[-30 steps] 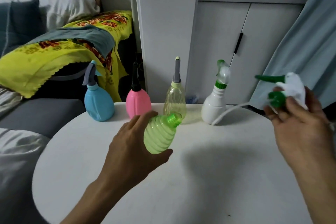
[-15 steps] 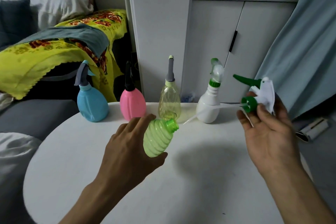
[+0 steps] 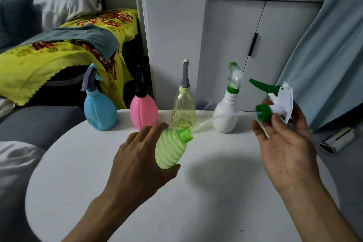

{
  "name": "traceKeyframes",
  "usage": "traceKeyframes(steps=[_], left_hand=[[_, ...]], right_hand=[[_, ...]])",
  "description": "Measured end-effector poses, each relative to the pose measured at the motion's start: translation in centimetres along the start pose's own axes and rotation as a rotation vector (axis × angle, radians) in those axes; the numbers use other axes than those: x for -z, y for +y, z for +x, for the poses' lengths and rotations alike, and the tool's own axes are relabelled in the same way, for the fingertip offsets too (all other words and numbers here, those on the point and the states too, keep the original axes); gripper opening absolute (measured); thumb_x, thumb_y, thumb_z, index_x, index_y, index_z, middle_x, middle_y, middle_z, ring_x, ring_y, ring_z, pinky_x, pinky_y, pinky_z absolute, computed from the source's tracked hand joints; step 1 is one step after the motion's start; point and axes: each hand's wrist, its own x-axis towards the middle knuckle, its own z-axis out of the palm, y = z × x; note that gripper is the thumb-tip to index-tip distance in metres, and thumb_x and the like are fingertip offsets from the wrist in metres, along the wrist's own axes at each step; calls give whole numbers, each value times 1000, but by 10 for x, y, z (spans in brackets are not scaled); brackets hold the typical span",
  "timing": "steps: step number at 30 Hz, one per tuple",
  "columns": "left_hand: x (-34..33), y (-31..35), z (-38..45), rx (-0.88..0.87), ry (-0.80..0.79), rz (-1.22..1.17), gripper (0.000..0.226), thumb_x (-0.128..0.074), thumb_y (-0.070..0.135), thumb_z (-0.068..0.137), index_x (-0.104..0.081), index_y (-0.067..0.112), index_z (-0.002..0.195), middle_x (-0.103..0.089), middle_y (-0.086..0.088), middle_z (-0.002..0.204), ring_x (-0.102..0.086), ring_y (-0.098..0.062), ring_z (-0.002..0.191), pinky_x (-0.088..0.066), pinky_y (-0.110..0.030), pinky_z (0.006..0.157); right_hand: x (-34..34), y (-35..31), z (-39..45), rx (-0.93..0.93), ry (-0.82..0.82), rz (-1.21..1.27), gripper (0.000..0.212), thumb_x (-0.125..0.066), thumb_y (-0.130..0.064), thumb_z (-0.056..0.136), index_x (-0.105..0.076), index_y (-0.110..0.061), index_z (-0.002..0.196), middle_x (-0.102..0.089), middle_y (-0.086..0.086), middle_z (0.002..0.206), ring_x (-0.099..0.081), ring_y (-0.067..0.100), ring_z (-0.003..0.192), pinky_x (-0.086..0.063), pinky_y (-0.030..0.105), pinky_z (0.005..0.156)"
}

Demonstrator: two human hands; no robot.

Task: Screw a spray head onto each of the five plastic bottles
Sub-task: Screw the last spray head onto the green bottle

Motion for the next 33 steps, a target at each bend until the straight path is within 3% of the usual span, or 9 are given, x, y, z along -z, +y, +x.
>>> traceKeyframes(steps=[3, 8, 12, 16, 23, 33], left_hand=[[0, -2, 0, 7, -9, 15, 85, -90, 45, 50, -57, 22, 125, -68, 2, 111, -65, -28, 91, -54, -41, 70], [0, -2, 0, 11, -13, 27, 86, -89, 45, 50, -56, 22, 126, -67, 3, 113, -64, -28, 92, -54, -41, 71], [-2, 0, -1, 1, -21, 30, 87, -89, 46, 50, -56, 22, 126, -67, 3, 114, -64, -26, 92, -53, -40, 70], [-2, 1, 0, -6, -18, 21, 86, -89, 46, 50, -56, 23, 126, -67, 4, 113, -64, -26, 91, -53, -39, 70], [-3, 3, -1, -12, -40, 14, 86, -89, 47, 51, -54, 23, 127, -67, 3, 113, -64, -25, 91, -53, -39, 71], [-6, 5, -3, -1, -81, 21, 89, -87, 52, 55, -53, 24, 132, -65, 2, 122, -63, -24, 101, -54, -40, 80]], right_hand=[[1, 4, -2, -5, -13, 0, 68, -57, -7, 80, -45, -19, 145, -62, 9, 132, -64, 19, 114, -55, 33, 84], [3, -2, 0, 0, -2, 14, 67, -58, -8, 80, -47, -21, 145, -56, 12, 143, -62, 21, 119, -56, 32, 84], [-3, 7, -6, -31, -20, 2, 64, -58, -6, 79, -48, -20, 140, -72, 3, 120, -67, 16, 110, -54, 32, 82], [-10, 17, -13, -74, -51, -11, 68, -57, -1, 80, -43, -15, 145, -77, -1, 108, -69, 15, 105, -51, 41, 92], [-18, 32, -24, -141, -74, -75, 58, -61, -3, 77, -53, -23, 131, -76, 7, 111, -69, 20, 105, -50, 38, 85], [-23, 52, -38, -146, -137, -194, 62, -67, -7, 76, -52, -25, 133, -75, 8, 116, -69, 23, 108, -55, 32, 82]])
